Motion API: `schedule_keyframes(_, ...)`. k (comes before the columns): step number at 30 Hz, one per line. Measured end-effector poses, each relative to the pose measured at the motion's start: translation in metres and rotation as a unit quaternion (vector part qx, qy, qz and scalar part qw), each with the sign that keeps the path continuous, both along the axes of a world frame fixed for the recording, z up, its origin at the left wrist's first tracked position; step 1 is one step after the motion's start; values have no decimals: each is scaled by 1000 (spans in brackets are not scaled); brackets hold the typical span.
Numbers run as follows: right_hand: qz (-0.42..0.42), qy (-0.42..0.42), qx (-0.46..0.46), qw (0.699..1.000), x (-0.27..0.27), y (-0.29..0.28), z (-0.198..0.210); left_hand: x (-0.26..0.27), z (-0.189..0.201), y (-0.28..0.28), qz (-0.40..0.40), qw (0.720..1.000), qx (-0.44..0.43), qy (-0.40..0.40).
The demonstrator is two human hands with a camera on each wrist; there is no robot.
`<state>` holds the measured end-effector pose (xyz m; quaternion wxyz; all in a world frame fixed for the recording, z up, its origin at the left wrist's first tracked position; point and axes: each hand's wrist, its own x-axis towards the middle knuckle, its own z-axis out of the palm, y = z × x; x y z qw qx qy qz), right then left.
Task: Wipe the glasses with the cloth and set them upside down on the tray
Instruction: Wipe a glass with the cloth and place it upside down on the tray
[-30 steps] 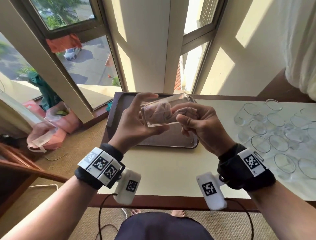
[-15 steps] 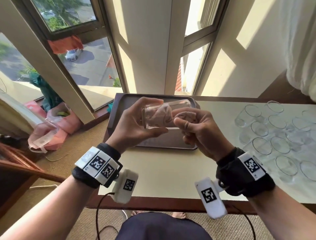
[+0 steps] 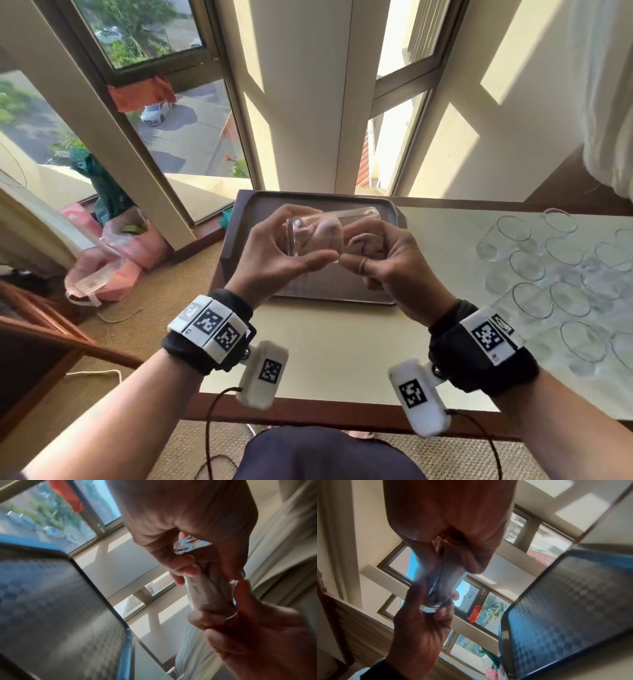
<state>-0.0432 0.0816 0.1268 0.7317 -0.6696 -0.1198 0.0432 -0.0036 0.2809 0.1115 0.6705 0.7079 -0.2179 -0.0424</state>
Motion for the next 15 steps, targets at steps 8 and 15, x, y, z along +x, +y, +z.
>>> schedule_keyframes(8, -47, -46, 30, 997, 3, -12, -3, 6, 0, -5, -7, 998, 29, -59)
schedule_keyframes(15, -27, -185, -76, 979, 21, -26, -7, -1, 1, -19, 12, 994, -57, 93)
